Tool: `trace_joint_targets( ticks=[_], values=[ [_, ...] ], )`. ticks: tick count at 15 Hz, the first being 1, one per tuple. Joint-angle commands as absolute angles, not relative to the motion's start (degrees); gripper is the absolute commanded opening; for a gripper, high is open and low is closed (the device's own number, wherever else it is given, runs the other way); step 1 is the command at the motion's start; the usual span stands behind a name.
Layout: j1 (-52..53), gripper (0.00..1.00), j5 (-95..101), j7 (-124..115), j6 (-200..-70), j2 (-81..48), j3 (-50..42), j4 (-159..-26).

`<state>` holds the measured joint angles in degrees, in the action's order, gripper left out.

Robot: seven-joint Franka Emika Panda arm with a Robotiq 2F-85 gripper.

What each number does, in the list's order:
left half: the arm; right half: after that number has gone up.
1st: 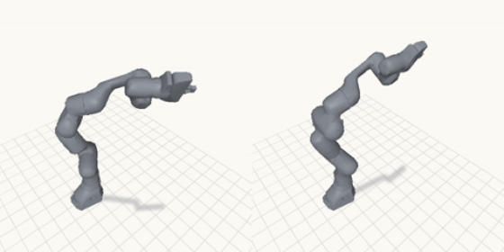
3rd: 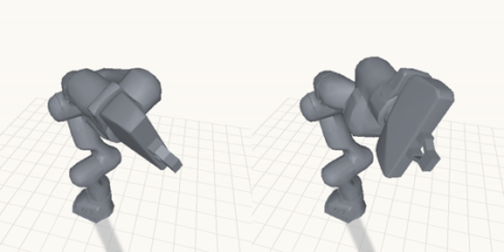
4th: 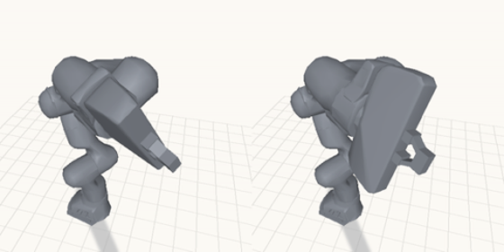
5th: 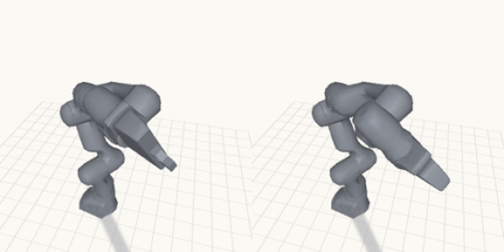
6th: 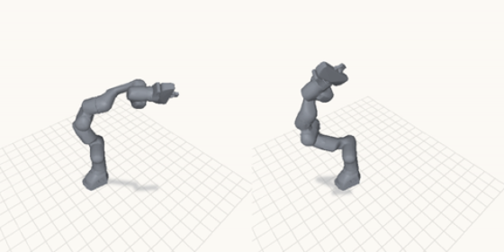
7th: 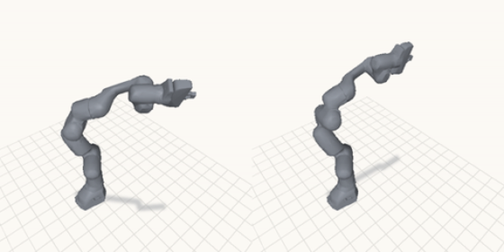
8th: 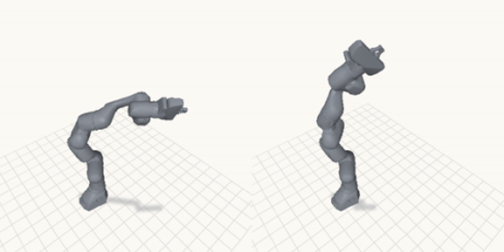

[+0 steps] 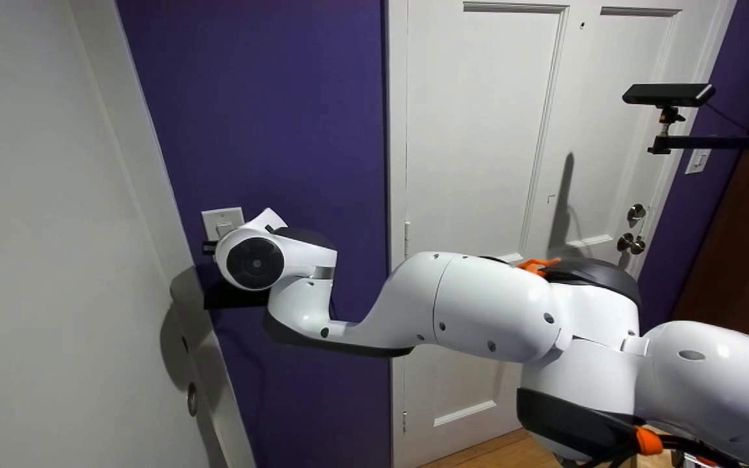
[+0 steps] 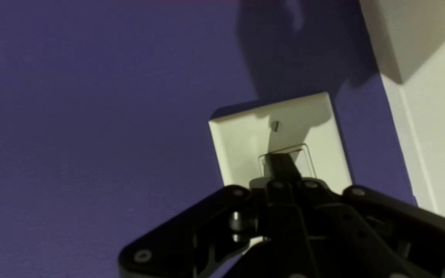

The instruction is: Turn off the light switch

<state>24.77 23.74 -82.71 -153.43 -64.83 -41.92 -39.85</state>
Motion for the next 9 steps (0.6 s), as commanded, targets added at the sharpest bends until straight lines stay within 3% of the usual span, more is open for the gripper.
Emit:
trace_joint_targets(
  ticks=[1,3,8,9],
  values=[
    [22.41,0.0,22.84,-80.76,-153.75,-67.13,-40.64,-35.39],
    [22.55,0.0,22.36,-77.79,-152.46,-66.0,-39.02,-36.55],
    [20.46,0.0,17.38,-56.32,-148.05,-58.11,-23.65,-43.78],
    [19.67,0.26,16.94,-52.12,-147.05,-56.38,-20.81,-44.99]
  ],
)
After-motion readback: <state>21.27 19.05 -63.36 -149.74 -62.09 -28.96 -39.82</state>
